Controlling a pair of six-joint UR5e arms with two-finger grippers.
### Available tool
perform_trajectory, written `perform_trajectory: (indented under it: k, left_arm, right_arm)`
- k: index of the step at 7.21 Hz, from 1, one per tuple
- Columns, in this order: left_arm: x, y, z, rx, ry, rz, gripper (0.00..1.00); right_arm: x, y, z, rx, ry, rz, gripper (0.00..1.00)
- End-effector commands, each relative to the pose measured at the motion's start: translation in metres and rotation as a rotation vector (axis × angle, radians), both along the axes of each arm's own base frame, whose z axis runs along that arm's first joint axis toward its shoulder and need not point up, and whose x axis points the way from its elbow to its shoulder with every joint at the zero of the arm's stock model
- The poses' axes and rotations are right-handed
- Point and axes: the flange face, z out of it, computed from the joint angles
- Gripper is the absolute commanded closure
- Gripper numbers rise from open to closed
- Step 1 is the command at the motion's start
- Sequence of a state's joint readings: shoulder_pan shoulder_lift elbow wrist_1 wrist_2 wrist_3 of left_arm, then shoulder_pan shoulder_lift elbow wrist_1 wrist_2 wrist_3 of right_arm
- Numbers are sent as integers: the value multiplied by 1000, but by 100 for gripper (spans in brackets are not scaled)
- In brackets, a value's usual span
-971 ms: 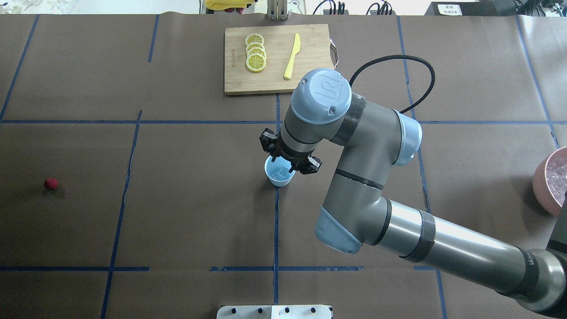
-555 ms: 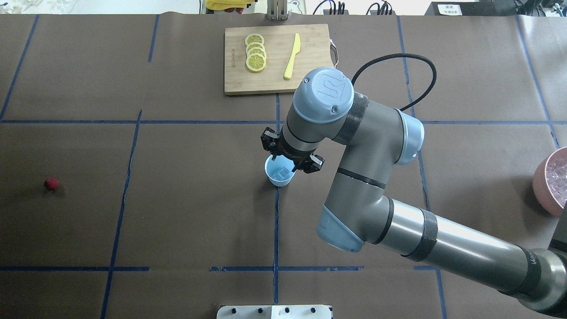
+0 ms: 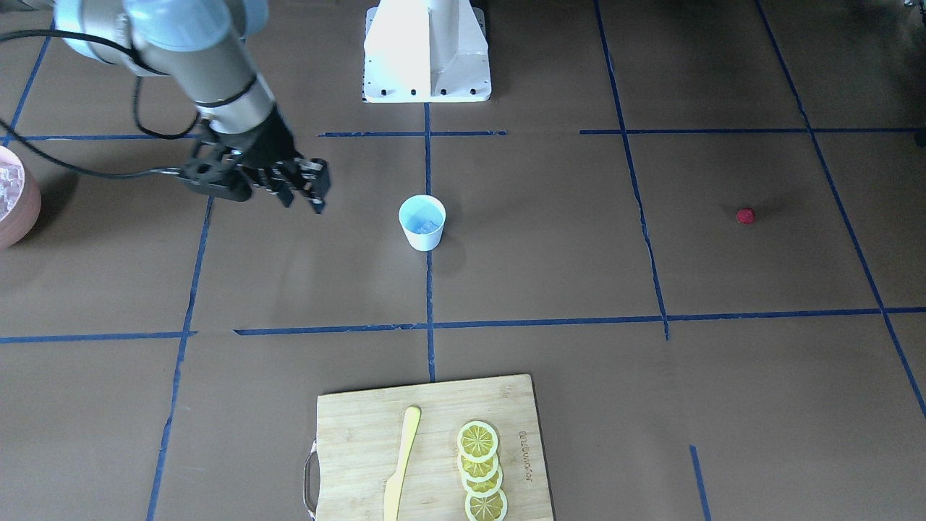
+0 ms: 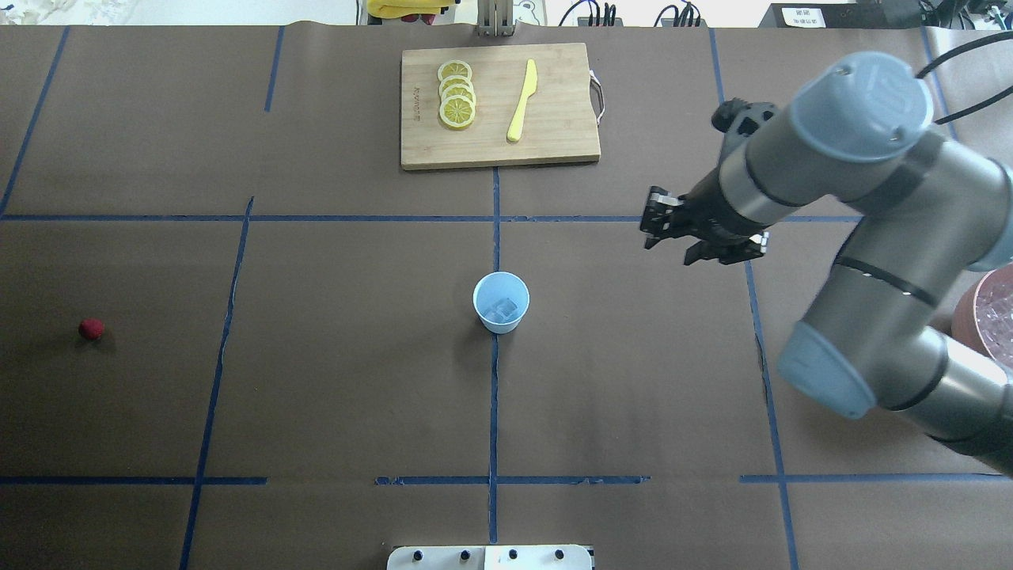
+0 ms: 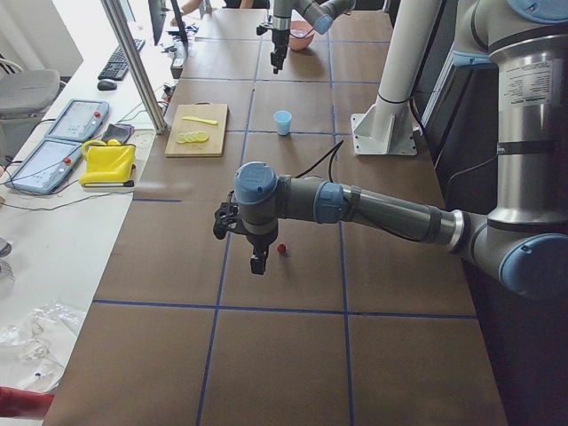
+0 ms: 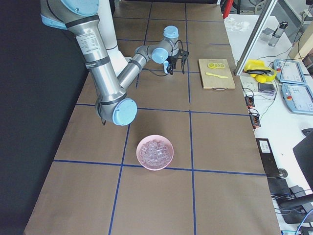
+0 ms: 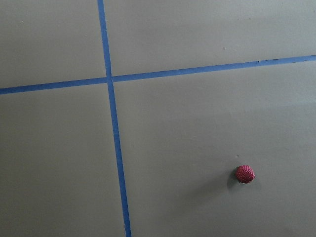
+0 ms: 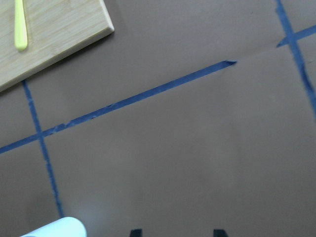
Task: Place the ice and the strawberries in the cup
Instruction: 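Release ice into cup and return right gripper toward the bowl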
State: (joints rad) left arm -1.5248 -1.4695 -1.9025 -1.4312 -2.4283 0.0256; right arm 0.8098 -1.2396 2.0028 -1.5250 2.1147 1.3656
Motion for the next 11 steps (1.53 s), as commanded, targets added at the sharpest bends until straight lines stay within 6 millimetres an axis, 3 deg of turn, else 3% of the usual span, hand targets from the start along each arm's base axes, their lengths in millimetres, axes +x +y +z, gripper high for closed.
perform_trajectory:
  k: [1, 2, 3, 4, 5, 8, 9, 10, 11]
  left_arm:
    - [0, 0, 0, -1, 0, -1, 0]
    - [0, 0, -1, 0, 0, -1, 0]
    - [0, 0, -2, 3, 0, -1, 0]
    - [0, 0, -3, 5, 0, -1, 0]
    - [0, 0, -3, 5, 0, -1, 0]
    - [0, 0, -4, 7, 0, -2, 0]
    - [0, 0, -4, 7, 0, -2, 0]
    - [0, 0, -4, 7, 0, -2, 0]
    - [0, 0, -5, 8, 1, -2, 0]
  right_arm:
    - [141, -3, 102, 91, 45, -114, 36]
    - [190, 2, 148, 192, 108, -183, 0]
    - [234, 15, 189, 311, 163, -287, 0]
    - [254, 24, 214, 367, 188, -358, 0]
    - [264, 38, 241, 359, 199, -402, 0]
    - [270, 46, 307, 391, 215, -523, 0]
    - [272, 54, 341, 441, 211, -512, 0]
    - [272, 56, 361, 487, 201, -473, 0]
    - [271, 53, 358, 479, 198, -443, 0]
